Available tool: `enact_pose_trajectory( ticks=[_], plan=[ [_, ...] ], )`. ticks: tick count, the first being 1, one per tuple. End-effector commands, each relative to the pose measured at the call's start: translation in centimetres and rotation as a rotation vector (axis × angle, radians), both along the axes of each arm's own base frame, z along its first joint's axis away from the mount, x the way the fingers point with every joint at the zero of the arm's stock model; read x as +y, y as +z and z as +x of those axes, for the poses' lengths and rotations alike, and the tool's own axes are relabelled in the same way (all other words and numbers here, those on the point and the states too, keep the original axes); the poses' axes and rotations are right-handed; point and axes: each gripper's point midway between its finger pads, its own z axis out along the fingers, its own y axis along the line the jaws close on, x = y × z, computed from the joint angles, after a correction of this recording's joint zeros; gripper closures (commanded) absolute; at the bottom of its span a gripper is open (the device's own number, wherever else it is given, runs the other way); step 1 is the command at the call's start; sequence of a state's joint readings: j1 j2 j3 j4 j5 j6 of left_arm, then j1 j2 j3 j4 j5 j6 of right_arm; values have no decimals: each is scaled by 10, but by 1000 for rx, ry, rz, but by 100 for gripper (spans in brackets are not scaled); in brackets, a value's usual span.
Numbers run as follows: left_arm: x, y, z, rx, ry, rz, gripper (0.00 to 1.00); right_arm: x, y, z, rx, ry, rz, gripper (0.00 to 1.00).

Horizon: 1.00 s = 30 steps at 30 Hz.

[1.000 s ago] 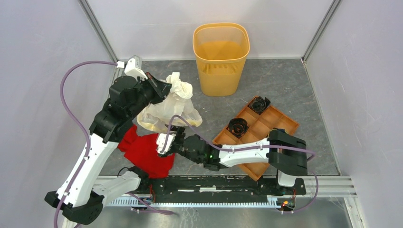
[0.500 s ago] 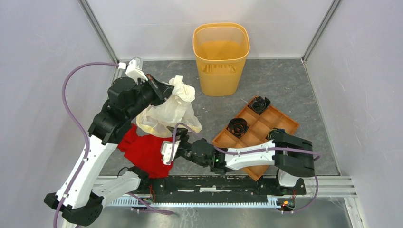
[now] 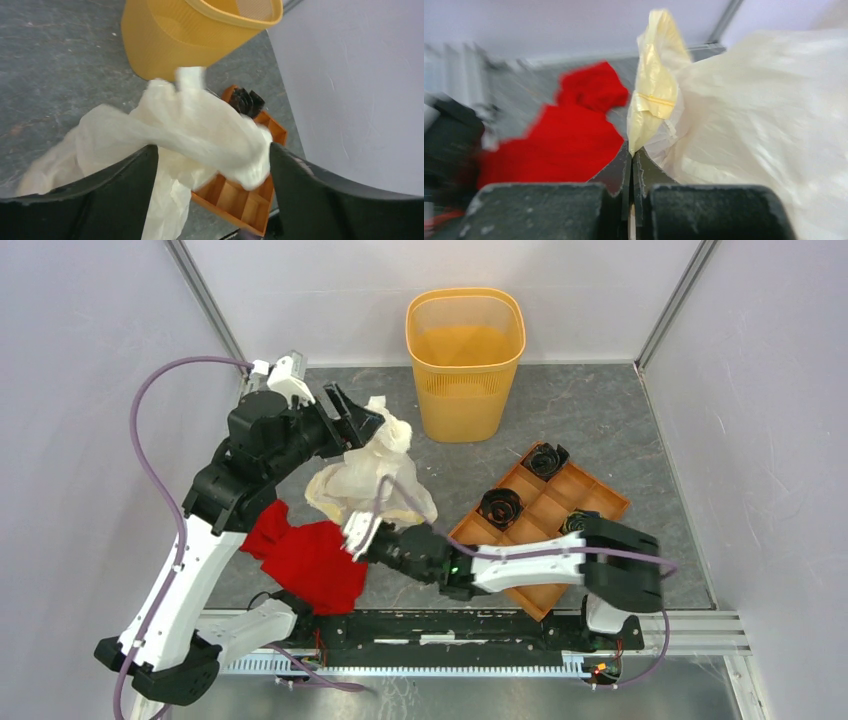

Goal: Put the trash bags into the trash bin

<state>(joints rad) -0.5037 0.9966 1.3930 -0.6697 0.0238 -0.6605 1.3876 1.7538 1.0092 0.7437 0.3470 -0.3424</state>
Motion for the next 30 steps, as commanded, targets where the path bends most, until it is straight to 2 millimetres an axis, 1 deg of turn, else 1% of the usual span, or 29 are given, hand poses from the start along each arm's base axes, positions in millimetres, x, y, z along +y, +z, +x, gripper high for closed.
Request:
enact_pose_trajectory(
  ticks=[1,3,4,7,8,9,11,13,14,16,17,18,19,21,23,26,28,30],
  plan=[
    [36,16,3,-91,89,213,1,-31,79,-25,531,193,403,100],
    [44,20,0,-96,106,242,0,-44,94,-29,684,309,501,100],
    [44,23,-4,-97,102,232,0,-52,100,-27,744,343,539,100],
    [41,39,-17,-132,82,144,0,-87,122,-7,832,396,683,100],
    [40,44,-22,-152,67,119,0,-100,124,-1,834,402,718,100],
    [41,47,-27,-171,64,103,0,-112,125,10,842,376,747,100],
    [49,46,-32,-187,94,95,0,-135,112,32,858,296,765,100],
    [60,33,-34,-173,138,115,0,-154,90,51,877,211,756,100],
    [64,22,-34,-154,154,130,0,-166,80,63,880,166,752,100],
    [66,-11,-33,-90,168,158,0,-186,55,80,903,89,733,100],
    [63,-32,-34,-50,157,170,0,-195,44,88,914,56,723,100],
    [60,-64,-32,17,146,197,0,-204,33,94,927,31,706,100],
    [57,-86,-32,66,140,202,0,-211,25,99,941,17,692,100],
    [46,-129,-32,161,109,188,0,-227,14,107,950,3,685,100],
    [33,-159,-31,220,76,152,2,-234,9,110,959,12,656,100],
    [18,-189,-23,264,48,118,3,-240,2,114,965,26,590,100],
    [15,-203,-14,296,53,130,2,-245,0,116,962,27,554,100],
    [13,-215,-4,326,59,155,3,-256,-3,122,953,-1,542,100]
  ],
)
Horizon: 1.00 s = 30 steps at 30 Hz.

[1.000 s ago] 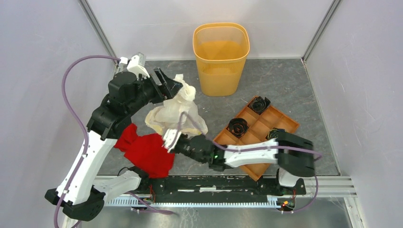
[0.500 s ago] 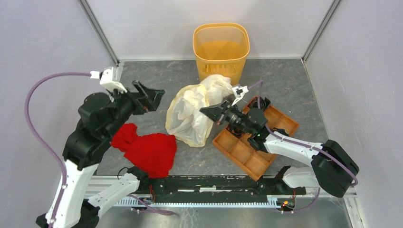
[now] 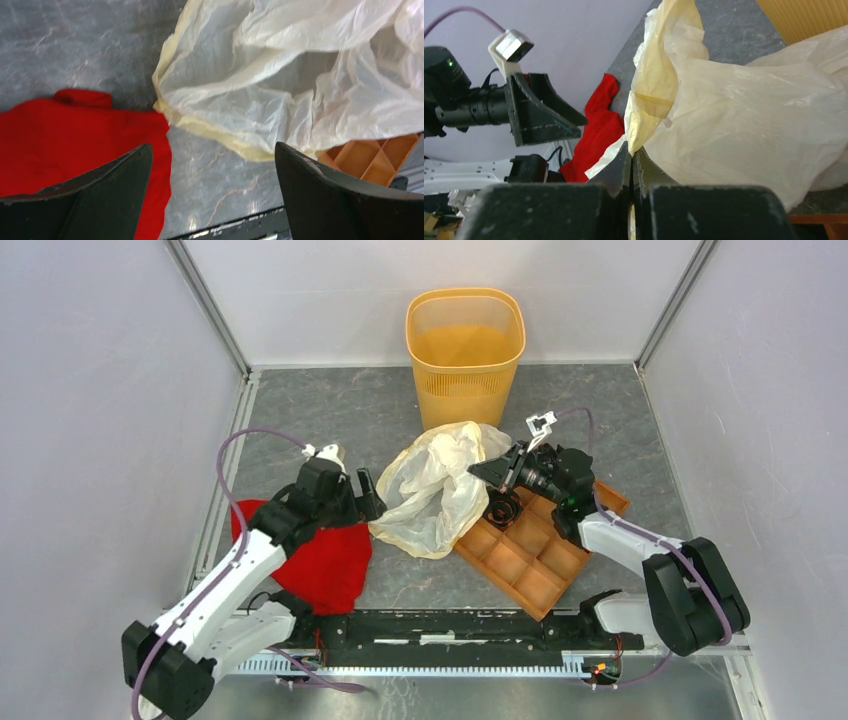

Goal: Put the trash bags into the trash bin

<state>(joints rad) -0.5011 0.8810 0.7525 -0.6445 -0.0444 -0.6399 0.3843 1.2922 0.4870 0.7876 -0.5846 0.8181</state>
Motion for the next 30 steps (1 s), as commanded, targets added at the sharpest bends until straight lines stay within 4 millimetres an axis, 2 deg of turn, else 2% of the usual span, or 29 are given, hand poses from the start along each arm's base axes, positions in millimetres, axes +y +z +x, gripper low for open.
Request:
enact_pose_trajectory(
  ticks=[1,5,11,14,19,21,24,27,30],
  plan=[
    [-24,19,40,-78,24,-114,4,-9,11,1,-66,74,-43,100],
    [-33,-10,51,-8,16,-114,8,-17,11,3,-71,112,-47,100],
    [-45,-58,54,86,39,-160,12,-31,4,10,-76,150,-100,100],
    [-44,-70,61,90,59,-141,16,-35,0,13,-72,140,-113,100],
    [-34,-94,68,118,88,-46,29,-36,-4,15,-63,146,-102,100],
    [-28,-100,72,120,108,-5,38,-38,-5,15,-63,145,-103,100],
    [-22,-98,72,116,133,15,39,-39,-6,15,-65,143,-114,100],
    [-16,-85,67,87,146,9,33,-41,-6,16,-70,136,-130,100],
    [-4,-74,66,36,172,38,23,-43,-6,16,-77,130,-141,100]
  ],
)
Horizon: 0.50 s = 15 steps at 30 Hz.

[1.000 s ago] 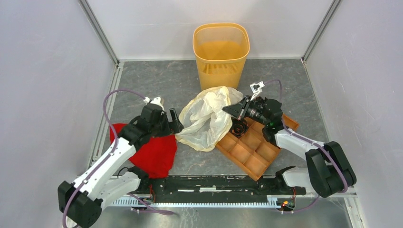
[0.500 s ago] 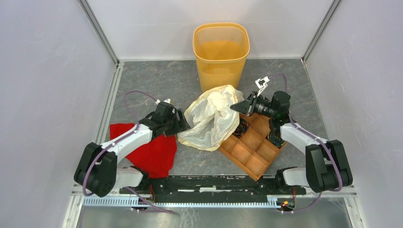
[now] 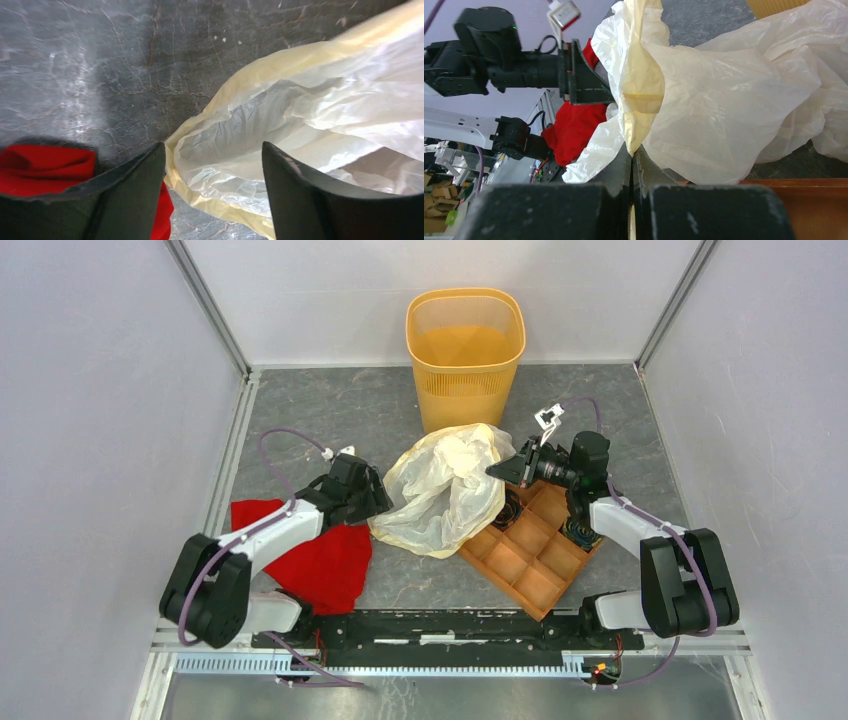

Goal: Put the trash bags into the trash bin

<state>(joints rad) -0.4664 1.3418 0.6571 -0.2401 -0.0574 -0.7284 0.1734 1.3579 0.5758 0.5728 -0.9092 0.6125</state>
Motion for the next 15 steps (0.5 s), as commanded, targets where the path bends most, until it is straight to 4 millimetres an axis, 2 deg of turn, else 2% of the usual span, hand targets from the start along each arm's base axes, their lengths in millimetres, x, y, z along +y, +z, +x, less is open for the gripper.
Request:
enact_pose_trajectory(
  ticks=[1,4,8,10,15],
  plan=[
    [17,32,13,-131,67,37,20,-2,20,7,-95,7,-16,100],
    [21,39,18,-155,85,49,17,-1,20,6,-96,10,-19,99],
    [10,48,33,-186,61,24,14,-1,22,4,-107,14,-20,100],
    [1,43,42,-182,5,33,22,-2,22,3,-112,15,-22,100],
    [-18,13,53,-90,-90,38,41,-1,19,1,-111,26,-26,100]
  ],
)
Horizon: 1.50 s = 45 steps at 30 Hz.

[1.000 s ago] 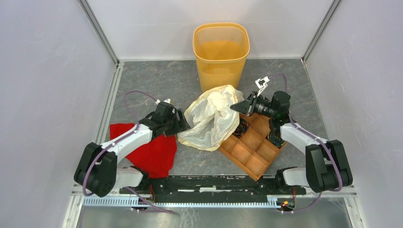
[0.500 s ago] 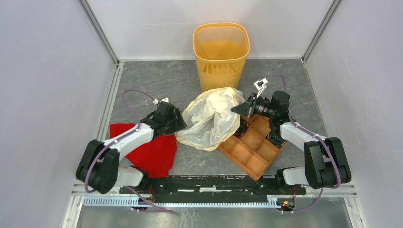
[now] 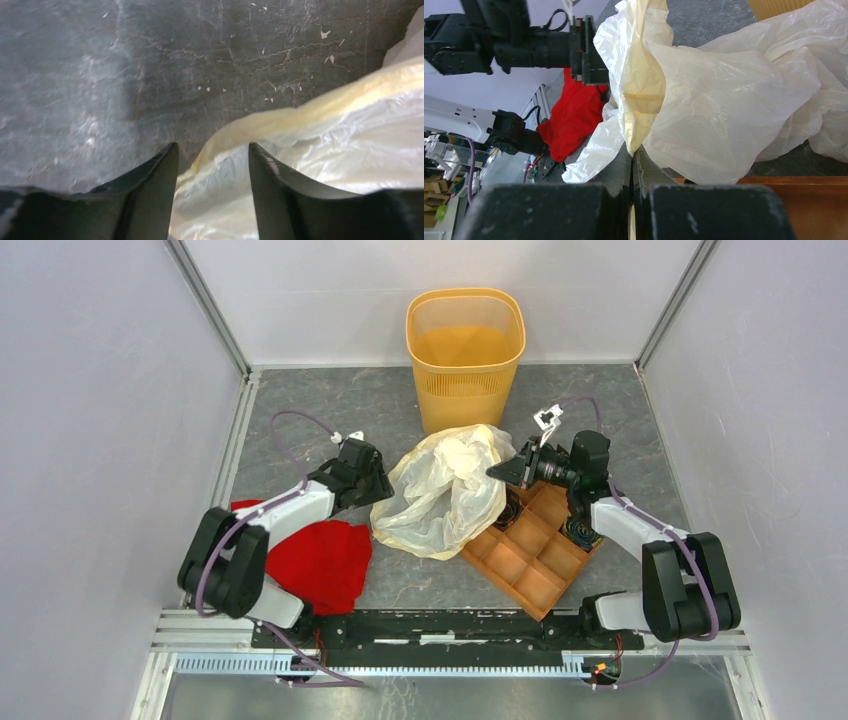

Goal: Put the trash bags into the trash bin

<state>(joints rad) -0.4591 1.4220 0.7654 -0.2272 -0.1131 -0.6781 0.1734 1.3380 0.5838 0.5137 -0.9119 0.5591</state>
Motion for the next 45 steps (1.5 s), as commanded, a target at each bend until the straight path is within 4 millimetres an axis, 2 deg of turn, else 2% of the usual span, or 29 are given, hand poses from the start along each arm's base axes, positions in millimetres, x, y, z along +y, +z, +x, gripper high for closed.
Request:
enact_pose_trajectory(
  ticks=[1,4,6,8,9,11,13,16,18,22,25,26,28,30,31,32,33,34,35,36,37,38,39,40,41,42,43,44,45],
  plan=[
    [-18,-5,17,-17,-96,-22,46,0,20,3,-95,17,1,100],
    [-18,-13,8,-7,-94,-47,56,-1,17,1,-90,16,-15,100],
    [-17,-10,4,-16,-95,-55,72,-2,13,0,-82,9,-33,100],
    [-12,-1,1,-25,-72,-47,93,-2,6,1,-73,-2,-76,100],
    [-7,6,0,-32,-51,-42,97,-2,1,2,-58,-17,-119,100],
    [1,24,-6,-56,-6,-46,98,-3,-10,6,-39,-75,-231,99],
    [18,44,-10,-101,83,-37,98,-5,-19,12,-20,-179,-357,100],
    [32,69,-21,-163,170,-78,98,7,-21,14,-37,-301,-453,100],
    [40,72,-29,-154,216,-80,98,24,-22,12,-43,-320,-454,99],
    [55,58,-39,-82,282,-59,98,60,-36,13,-14,-288,-442,100],
    [67,40,-31,-41,307,-69,98,78,-51,25,-8,-306,-457,100],
    [72,34,-26,-8,319,-108,98,85,-53,35,-5,-318,-469,99],
    [71,34,-15,47,310,-240,98,109,-44,52,-1,-303,-479,100],
    [83,63,4,41,331,-314,98,140,-6,68,-30,-269,-461,100],
    [92,105,21,-31,324,-320,98,159,32,71,-75,-232,-421,100],
    [100,155,31,-127,319,-304,98,174,84,70,-164,-218,-367,100],
    [118,214,36,-253,341,-268,98,183,129,63,-249,-212,-321,100],
    [126,279,29,-391,335,-238,98,189,178,50,-367,-210,-281,100],
    [128,350,13,-563,308,-238,98,193,239,26,-513,-199,-214,99],
    [125,412,-10,-732,268,-249,98,188,287,0,-630,-206,-155,100],
    [118,469,-42,-904,202,-271,98,185,324,-28,-748,-204,-105,100],
    [110,514,-75,-1064,132,-292,98,175,356,-56,-852,-205,-35,100],
    [103,538,-104,-1170,78,-307,98,167,373,-81,-943,-189,12,100],
    [99,545,-125,-1233,46,-317,98,158,381,-98,-997,-182,71,100],
    [98,541,-136,-1257,40,-326,98,153,379,-107,-1025,-171,109,100],
    [103,525,-140,-1247,75,-324,98,149,369,-110,-1041,-176,126,100],
    [108,495,-124,-1170,121,-318,98,149,354,-106,-1041,-192,110,100],
    [121,457,-109,-1082,215,-299,98,154,328,-96,-1019,-206,63,100],
    [132,407,-87,-952,301,-271,98,161,299,-81,-975,-229,-9,100]
  ],
)
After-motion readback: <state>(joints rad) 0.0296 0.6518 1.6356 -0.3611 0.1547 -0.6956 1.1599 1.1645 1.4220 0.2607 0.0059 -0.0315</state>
